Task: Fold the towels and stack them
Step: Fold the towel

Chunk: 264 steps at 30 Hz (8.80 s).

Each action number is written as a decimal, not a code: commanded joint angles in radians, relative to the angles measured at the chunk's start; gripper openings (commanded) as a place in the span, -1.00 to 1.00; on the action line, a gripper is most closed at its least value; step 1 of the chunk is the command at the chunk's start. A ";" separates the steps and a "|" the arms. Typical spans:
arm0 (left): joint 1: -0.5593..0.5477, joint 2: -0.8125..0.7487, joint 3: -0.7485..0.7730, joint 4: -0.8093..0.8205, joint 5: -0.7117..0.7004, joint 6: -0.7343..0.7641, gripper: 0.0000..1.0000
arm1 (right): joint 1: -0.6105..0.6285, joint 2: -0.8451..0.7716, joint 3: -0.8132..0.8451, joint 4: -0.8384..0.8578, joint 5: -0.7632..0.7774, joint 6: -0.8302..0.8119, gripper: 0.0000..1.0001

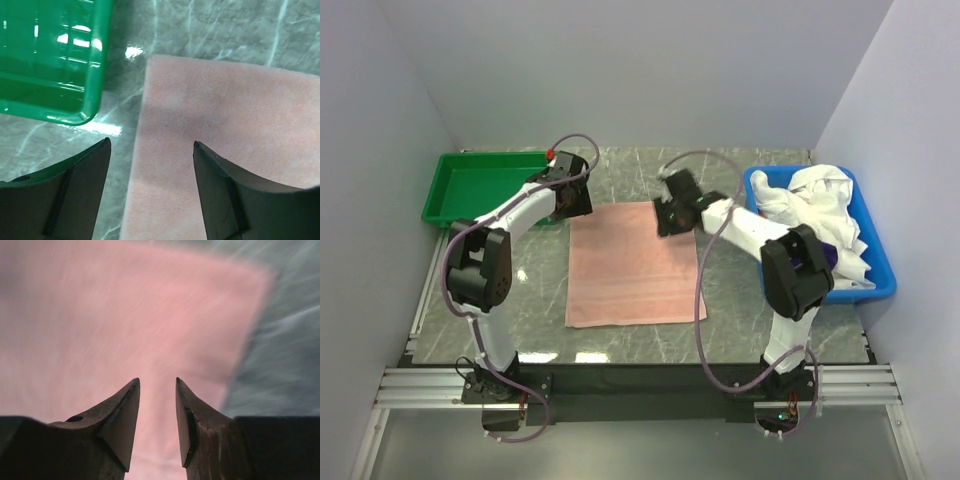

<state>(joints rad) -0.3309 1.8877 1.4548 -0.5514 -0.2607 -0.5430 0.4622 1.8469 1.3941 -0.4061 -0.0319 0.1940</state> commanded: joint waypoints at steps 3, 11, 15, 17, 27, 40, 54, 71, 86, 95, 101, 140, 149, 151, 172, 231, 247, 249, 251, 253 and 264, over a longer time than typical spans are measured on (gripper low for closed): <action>-0.002 -0.137 -0.040 0.008 -0.041 0.041 0.48 | 0.206 -0.101 -0.145 -0.054 0.030 0.053 0.09; 0.015 -0.413 -0.247 0.085 -0.118 0.058 0.76 | 0.418 -0.135 -0.225 -0.085 0.164 0.087 0.13; 0.026 -0.495 -0.385 0.131 -0.126 0.052 0.88 | 0.440 -0.097 -0.237 -0.122 0.161 0.110 0.13; 0.027 -0.518 -0.418 0.149 -0.127 0.052 0.92 | 0.450 -0.092 -0.265 -0.137 0.150 0.130 0.13; 0.027 -0.516 -0.412 0.150 -0.115 0.074 0.97 | 0.532 -0.153 -0.426 -0.207 0.107 0.226 0.14; 0.027 -0.470 -0.393 0.148 0.024 0.075 0.93 | 0.425 -0.301 -0.284 -0.251 0.181 0.073 0.14; 0.027 -0.159 -0.065 0.065 0.109 0.359 0.94 | -0.049 -0.037 0.150 -0.217 -0.095 -0.439 0.09; 0.026 -0.167 -0.108 0.097 0.135 0.387 0.93 | -0.149 0.377 0.536 -0.365 -0.048 -0.619 0.04; 0.012 -0.136 -0.094 0.082 0.133 0.390 0.93 | -0.149 0.466 0.539 -0.399 -0.089 -0.611 -0.17; 0.007 -0.081 -0.047 0.058 0.164 0.384 0.93 | -0.149 0.491 0.574 -0.436 -0.106 -0.608 -0.16; 0.007 -0.013 0.004 0.028 0.161 0.385 0.92 | -0.163 0.456 0.517 -0.402 -0.122 -0.605 -0.62; 0.024 0.275 0.305 -0.038 0.273 0.571 0.42 | -0.209 0.330 0.339 -0.206 -0.016 -0.582 -1.00; 0.024 0.280 0.309 -0.039 0.319 0.588 0.16 | -0.208 0.325 0.332 -0.201 -0.008 -0.579 -1.00; 0.024 0.290 0.306 -0.039 0.319 0.591 0.11 | -0.209 0.325 0.330 -0.201 -0.013 -0.577 -1.00; 0.026 0.465 0.319 -0.098 0.274 0.517 -0.09 | -0.201 0.310 0.302 -0.181 -0.025 -0.570 -1.00; 0.087 0.004 -0.057 0.531 0.130 0.561 -0.99 | -0.211 0.025 0.057 0.335 0.092 -0.605 -1.00; 0.066 -0.301 -0.367 0.521 0.127 0.468 -0.99 | -0.165 -0.316 -0.380 0.446 0.141 -0.564 -1.00; 0.056 -0.358 -0.398 0.510 0.123 0.442 -0.99 | -0.160 -0.368 -0.415 0.437 0.142 -0.548 -1.00; 0.050 -0.407 -0.438 0.489 0.123 0.419 -0.99 | -0.143 -0.417 -0.463 0.428 0.142 -0.538 -1.00; 0.033 -0.441 -0.479 0.476 0.118 0.391 -0.99 | -0.119 -0.451 -0.504 0.414 0.148 -0.536 -1.00; -0.065 -0.637 -0.651 0.363 0.057 0.244 -0.99 | -0.014 -0.632 -0.641 0.294 0.216 -0.462 -1.00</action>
<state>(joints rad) -0.3954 1.3136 0.8352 -0.1329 -0.1005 -0.2485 0.4419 1.2728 0.7784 -0.0494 0.0723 -0.2836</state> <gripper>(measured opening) 0.028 0.022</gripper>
